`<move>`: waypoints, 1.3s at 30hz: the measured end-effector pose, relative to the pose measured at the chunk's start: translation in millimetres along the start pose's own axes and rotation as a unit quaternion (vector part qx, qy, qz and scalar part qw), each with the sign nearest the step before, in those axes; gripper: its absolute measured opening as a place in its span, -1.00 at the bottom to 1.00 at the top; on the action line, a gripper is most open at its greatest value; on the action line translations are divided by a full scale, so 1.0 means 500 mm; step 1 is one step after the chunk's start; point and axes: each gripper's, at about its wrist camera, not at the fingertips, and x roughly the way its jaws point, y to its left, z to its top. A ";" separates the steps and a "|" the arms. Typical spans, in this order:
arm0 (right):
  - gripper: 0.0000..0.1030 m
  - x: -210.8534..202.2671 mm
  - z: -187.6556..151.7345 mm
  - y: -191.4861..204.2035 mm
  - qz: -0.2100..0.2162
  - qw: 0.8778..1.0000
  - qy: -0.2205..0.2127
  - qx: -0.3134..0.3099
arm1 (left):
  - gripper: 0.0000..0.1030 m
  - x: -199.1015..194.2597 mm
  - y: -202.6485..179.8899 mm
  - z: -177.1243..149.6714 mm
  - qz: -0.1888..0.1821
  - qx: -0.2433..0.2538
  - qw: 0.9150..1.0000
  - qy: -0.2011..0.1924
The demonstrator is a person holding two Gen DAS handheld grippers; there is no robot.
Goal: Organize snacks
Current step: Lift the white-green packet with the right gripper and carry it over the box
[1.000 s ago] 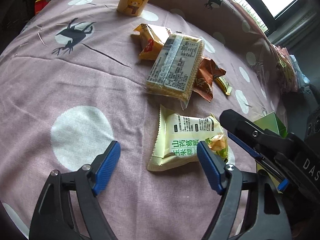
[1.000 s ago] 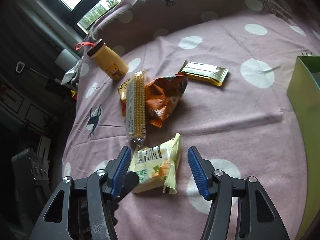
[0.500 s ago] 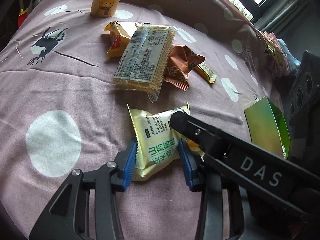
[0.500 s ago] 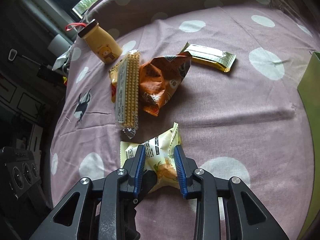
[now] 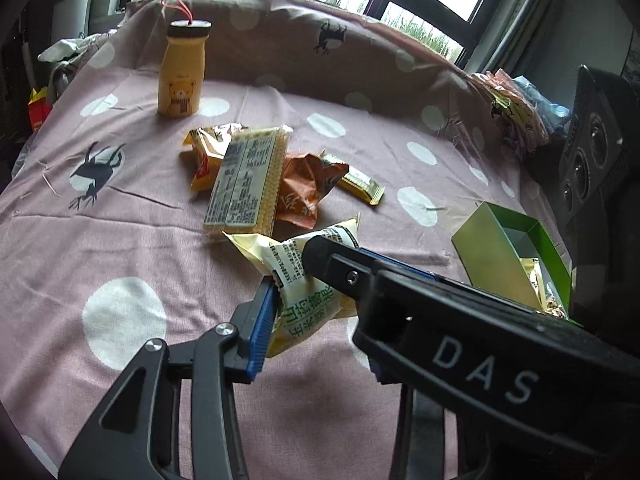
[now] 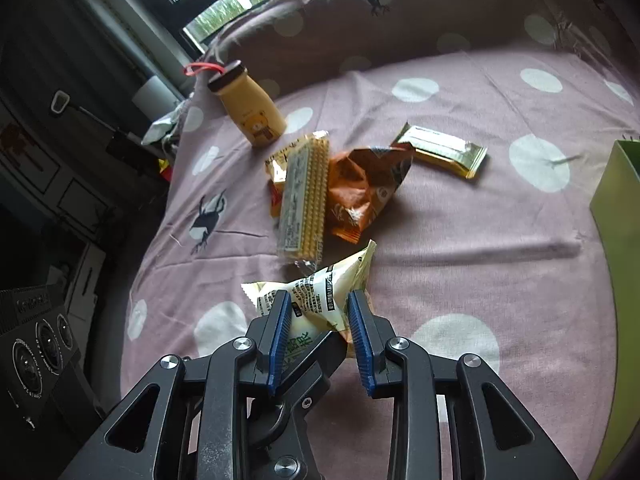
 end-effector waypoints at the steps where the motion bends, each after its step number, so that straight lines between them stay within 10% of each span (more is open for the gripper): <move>1: -0.35 -0.009 0.001 0.002 0.004 1.000 -0.009 -0.002 | -0.26 -0.008 -0.003 0.002 0.000 0.004 1.000 -0.010; 16: -0.35 -0.102 -0.008 0.043 0.022 0.991 -0.121 -0.051 | -0.26 -0.081 -0.040 0.005 -0.006 0.053 0.992 -0.111; 39: -0.35 -0.205 0.015 -0.037 0.012 0.983 -0.185 -0.006 | -0.25 -0.084 -0.176 0.048 -0.047 0.129 0.984 -0.118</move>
